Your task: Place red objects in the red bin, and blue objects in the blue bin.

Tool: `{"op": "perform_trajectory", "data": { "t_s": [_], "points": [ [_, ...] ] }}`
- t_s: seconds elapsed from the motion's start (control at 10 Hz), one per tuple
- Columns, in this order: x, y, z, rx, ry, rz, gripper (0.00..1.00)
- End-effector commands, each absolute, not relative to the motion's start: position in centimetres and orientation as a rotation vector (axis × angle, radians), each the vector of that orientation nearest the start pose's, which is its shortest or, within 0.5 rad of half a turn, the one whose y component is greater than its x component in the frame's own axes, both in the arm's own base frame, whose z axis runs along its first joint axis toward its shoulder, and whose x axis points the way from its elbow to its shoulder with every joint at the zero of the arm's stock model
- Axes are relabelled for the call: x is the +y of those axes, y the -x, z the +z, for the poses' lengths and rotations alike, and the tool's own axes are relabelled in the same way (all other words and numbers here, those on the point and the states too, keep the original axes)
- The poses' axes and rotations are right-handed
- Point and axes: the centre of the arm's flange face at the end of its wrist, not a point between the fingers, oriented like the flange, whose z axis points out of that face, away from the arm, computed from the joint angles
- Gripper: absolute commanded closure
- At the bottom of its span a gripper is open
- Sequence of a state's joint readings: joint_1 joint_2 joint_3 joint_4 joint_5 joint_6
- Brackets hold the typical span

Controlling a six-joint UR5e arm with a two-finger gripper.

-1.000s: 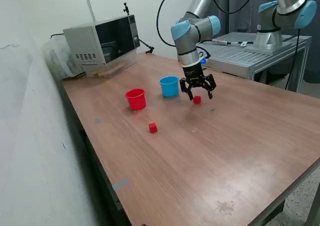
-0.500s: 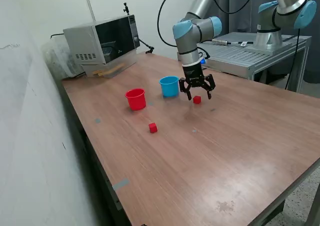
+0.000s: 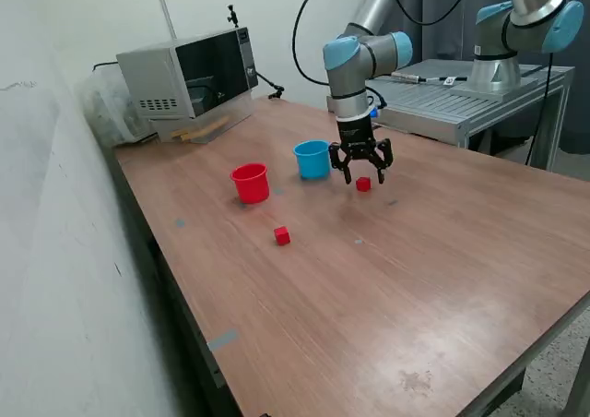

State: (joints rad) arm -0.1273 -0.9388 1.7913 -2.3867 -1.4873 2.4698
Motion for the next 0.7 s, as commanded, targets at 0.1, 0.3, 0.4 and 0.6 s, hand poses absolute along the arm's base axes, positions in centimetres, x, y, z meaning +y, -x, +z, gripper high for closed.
{"op": "perform_trajectory", "data": {
  "t_s": [0.1,0.3,0.4,0.6],
  "points": [
    [-6.2,61.8,10.8,1.560,2.782,-0.076,1.00],
    [-6.0,62.0,11.7,1.556,2.770,-0.042,1.00],
    [-5.9,62.2,12.4,1.560,2.775,-0.025,1.00],
    [-5.9,62.2,13.6,1.563,2.779,-0.012,1.00]
  ]
}}
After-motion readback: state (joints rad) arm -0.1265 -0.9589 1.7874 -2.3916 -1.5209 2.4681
